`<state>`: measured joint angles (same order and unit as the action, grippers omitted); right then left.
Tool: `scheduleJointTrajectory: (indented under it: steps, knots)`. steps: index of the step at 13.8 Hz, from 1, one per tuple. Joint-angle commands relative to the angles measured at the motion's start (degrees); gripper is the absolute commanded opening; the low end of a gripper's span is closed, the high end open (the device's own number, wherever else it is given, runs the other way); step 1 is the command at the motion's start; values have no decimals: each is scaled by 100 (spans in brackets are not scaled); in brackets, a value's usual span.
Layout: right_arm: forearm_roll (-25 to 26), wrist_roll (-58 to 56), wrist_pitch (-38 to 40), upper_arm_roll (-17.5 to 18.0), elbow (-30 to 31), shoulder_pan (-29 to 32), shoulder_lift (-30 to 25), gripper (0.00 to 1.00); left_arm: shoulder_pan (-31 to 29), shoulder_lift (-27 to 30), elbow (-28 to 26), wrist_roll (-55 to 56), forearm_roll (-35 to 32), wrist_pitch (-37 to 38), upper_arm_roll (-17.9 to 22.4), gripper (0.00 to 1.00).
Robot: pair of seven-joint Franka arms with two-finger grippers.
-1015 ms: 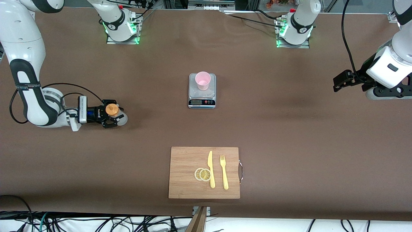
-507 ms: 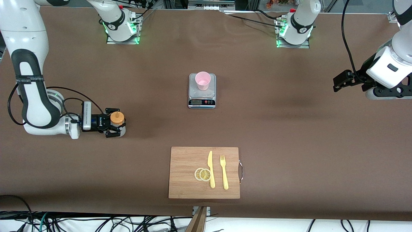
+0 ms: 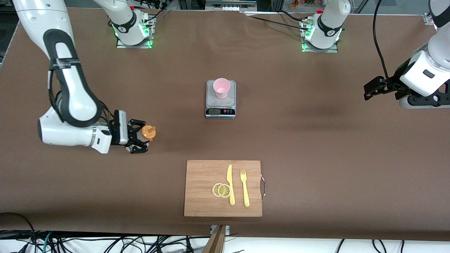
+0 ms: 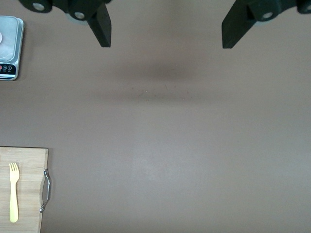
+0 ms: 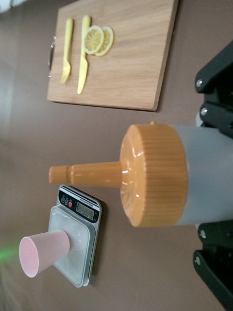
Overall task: Add sauce to pink cup with both arms
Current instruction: 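Lift the squeeze bottle with the right gripper toward the pink cup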
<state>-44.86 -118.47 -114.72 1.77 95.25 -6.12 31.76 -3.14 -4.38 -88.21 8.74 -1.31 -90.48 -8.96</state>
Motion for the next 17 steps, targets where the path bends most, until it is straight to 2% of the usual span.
scheduleJointTrajectory:
  steps: [1,5,10,13,17]
  knots:
    - [853,1015,-313,-45,73,-468,-337,0,-20,-81,164,-22,17,56,-27,100]
    - [2259,2956,-402,-37,-76,-1206,-531,0,-29,-81,164,-13,25,57,-27,100]
    - [3526,4610,-411,-28,-164,-2032,-513,0,-29,-81,164,-13,34,57,-27,100]
    - [4002,5315,-411,-28,-243,-2454,-478,0,-29,-81,164,-13,34,57,-27,100]
    - [4477,5589,-411,-28,-261,-2824,-425,0,-29,-81,164,-13,34,57,-27,100]
